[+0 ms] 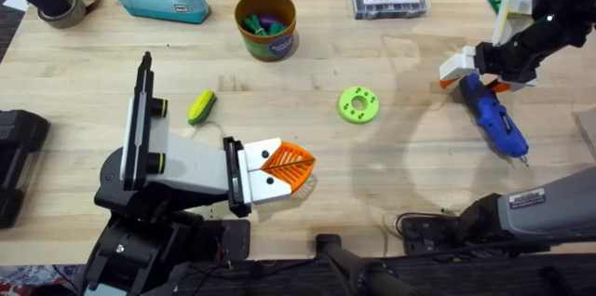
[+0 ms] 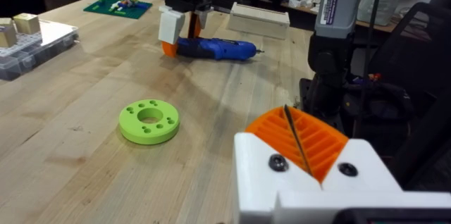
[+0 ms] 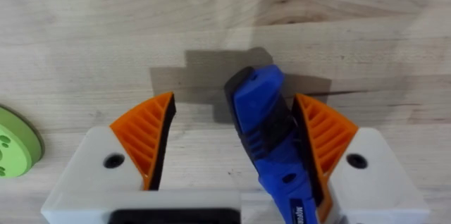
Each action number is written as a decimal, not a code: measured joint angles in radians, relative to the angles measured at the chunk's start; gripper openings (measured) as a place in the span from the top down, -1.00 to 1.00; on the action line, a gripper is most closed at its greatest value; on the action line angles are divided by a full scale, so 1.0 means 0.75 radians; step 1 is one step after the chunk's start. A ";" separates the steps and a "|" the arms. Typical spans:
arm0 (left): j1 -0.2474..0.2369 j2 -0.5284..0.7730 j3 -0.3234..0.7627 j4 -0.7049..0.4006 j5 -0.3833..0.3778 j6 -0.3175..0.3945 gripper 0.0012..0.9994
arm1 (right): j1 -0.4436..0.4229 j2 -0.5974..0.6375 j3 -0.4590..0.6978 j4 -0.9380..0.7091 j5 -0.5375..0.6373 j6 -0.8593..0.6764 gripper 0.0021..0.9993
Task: Pick up the gripper from the table and insert it into the empty holder that is missing its gripper. Then pick up a screw, insert it into the mounting hole, and use the screwdriver to tighten it. Finally, clean up the table by picking up the vegetable and placing it into the bucket.
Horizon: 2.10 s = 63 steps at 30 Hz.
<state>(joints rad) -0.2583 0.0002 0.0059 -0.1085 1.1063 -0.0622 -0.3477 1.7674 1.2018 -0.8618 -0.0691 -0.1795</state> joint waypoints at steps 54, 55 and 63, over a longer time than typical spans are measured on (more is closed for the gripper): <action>0.000 0.001 0.000 0.003 -0.008 0.000 0.97 | -0.001 -0.686 -0.428 0.156 0.323 -0.221 -0.96; 0.000 0.001 0.000 0.004 -0.011 0.001 0.97 | -0.001 -0.663 -0.428 0.172 0.324 -0.222 -0.96; 0.000 0.001 0.000 0.005 -0.023 0.000 0.97 | -0.001 -0.437 -0.428 0.203 0.269 -0.231 -0.96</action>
<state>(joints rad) -0.2584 0.0006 0.0059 -0.1046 1.0893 -0.0620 -0.3481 1.4398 0.8810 -0.7095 0.1325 -0.3525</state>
